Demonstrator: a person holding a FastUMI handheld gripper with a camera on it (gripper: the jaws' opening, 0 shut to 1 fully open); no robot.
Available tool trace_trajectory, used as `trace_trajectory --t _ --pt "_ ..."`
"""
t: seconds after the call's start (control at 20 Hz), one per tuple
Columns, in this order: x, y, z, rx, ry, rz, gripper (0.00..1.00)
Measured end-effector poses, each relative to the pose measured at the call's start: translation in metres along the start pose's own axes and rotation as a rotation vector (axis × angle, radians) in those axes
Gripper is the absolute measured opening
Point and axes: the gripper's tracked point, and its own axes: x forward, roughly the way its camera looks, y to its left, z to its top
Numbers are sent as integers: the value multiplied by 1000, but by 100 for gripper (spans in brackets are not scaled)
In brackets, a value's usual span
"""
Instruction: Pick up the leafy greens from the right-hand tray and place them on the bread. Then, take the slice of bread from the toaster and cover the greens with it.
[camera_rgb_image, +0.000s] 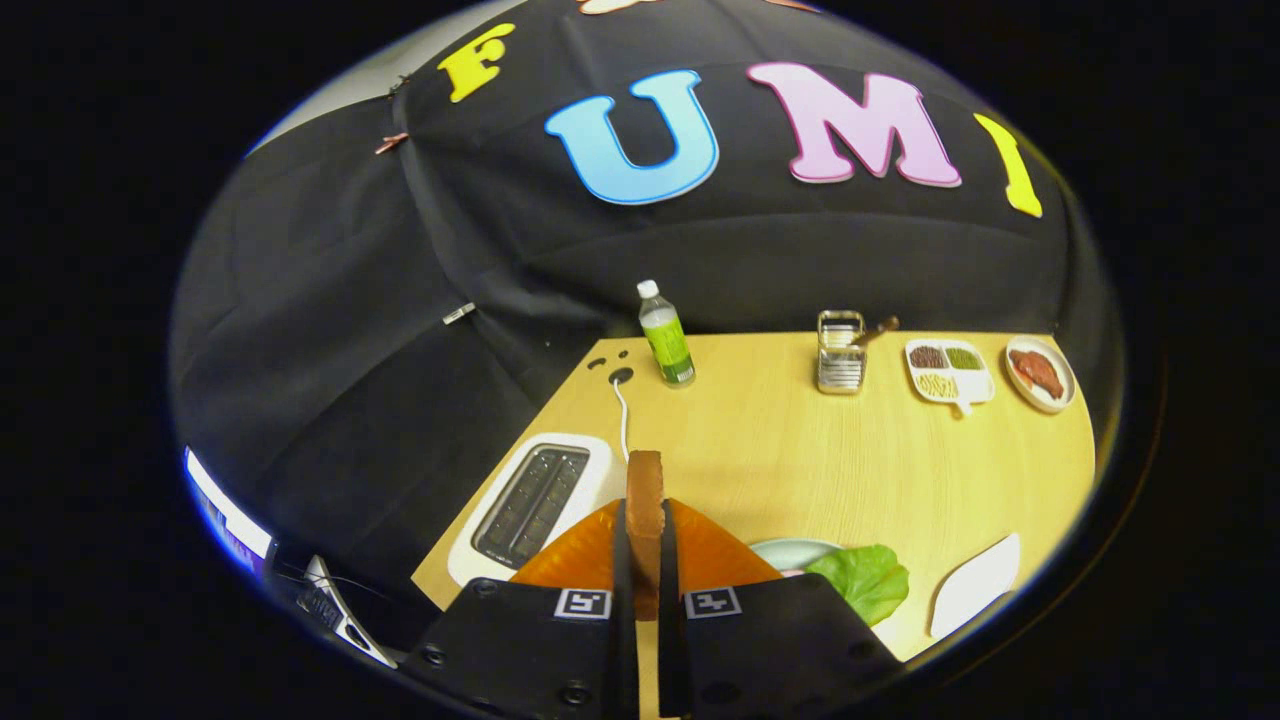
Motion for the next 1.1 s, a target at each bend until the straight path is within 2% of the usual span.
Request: trace_trajectory --t 0.35,0.7,0.85,1.1 --pt "17 -57 -58 141 88 -77 12" --pt "18 -111 -70 219 114 -161 12" --pt "15 -131 -77 214 134 -203 12" --pt "6 -151 -96 186 170 -286 22"
